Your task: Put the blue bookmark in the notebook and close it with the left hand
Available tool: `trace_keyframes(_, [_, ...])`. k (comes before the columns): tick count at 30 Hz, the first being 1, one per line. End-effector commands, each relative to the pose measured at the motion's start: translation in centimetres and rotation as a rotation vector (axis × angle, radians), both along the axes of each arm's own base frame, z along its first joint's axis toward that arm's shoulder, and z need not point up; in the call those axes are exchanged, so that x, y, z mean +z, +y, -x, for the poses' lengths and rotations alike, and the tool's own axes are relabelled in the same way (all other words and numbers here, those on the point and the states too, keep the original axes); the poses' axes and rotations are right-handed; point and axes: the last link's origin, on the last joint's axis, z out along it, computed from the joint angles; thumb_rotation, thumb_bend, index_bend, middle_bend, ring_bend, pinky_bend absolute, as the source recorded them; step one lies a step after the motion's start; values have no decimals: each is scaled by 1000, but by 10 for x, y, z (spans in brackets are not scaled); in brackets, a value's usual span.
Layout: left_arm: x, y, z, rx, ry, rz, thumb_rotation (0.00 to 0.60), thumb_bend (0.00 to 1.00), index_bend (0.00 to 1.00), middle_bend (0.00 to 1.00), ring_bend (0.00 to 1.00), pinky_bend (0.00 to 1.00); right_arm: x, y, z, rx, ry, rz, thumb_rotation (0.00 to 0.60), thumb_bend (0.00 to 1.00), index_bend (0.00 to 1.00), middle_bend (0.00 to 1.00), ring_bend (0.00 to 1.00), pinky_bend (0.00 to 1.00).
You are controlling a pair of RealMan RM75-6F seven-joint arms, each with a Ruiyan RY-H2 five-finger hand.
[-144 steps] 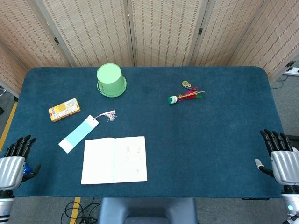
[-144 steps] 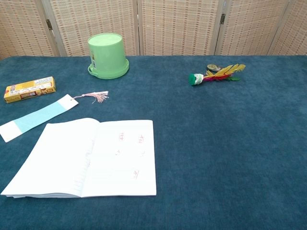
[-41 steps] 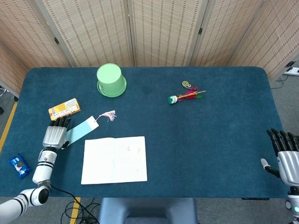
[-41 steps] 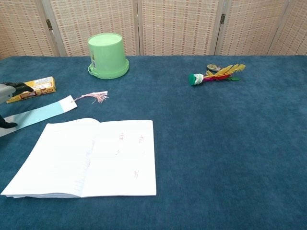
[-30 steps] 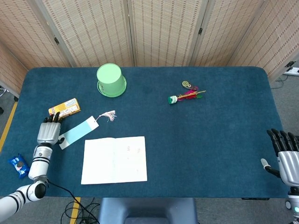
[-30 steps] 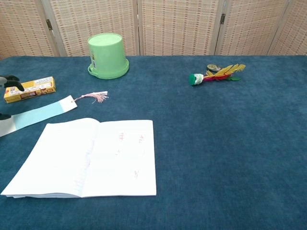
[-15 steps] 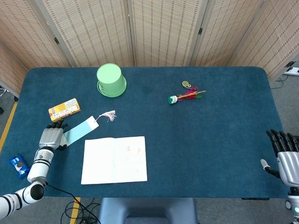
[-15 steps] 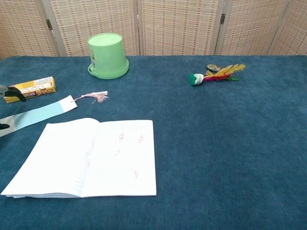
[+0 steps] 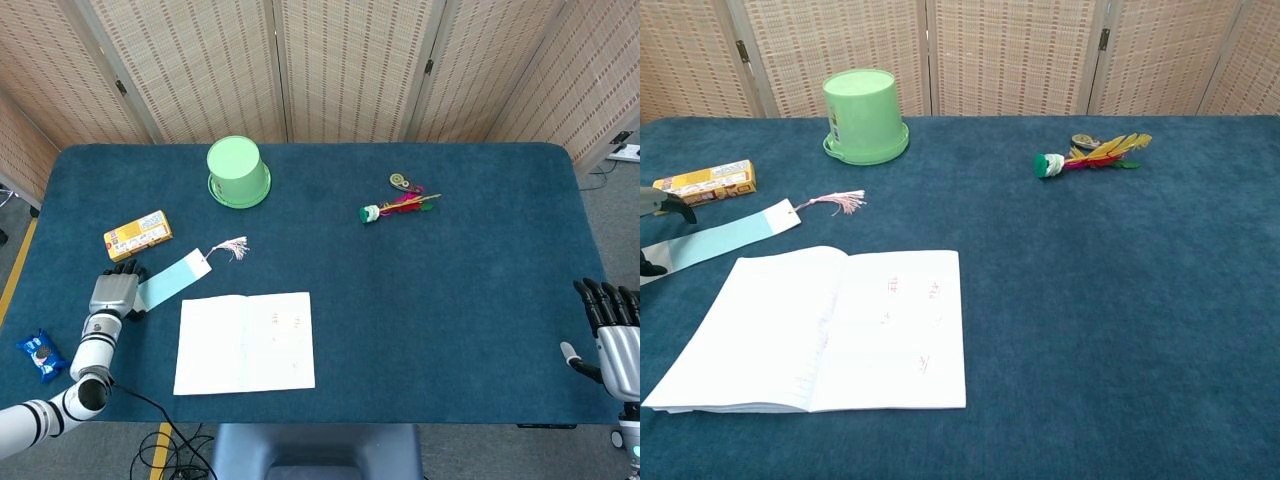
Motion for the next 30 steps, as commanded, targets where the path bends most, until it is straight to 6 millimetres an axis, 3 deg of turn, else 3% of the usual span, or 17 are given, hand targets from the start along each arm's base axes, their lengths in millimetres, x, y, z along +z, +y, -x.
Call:
trace_keyframes(1, [0, 0, -1, 6, 13, 17, 574, 312, 194, 48, 79, 174, 0, 0, -1, 3, 0, 0, 600, 196, 40, 72, 57, 73])
trace_keyframes(12, [-3, -5, -11, -14, -3, 45, 572, 319, 238, 48, 80, 174, 1, 1, 0, -1, 0, 2, 600, 197, 40, 72, 57, 73])
trace_keyframes(30, [-13, -6, -15, -46, -15, 19, 600, 317, 201, 47, 79, 174, 2, 4, 3, -11, -4, 8, 600, 197, 40, 72, 57, 73])
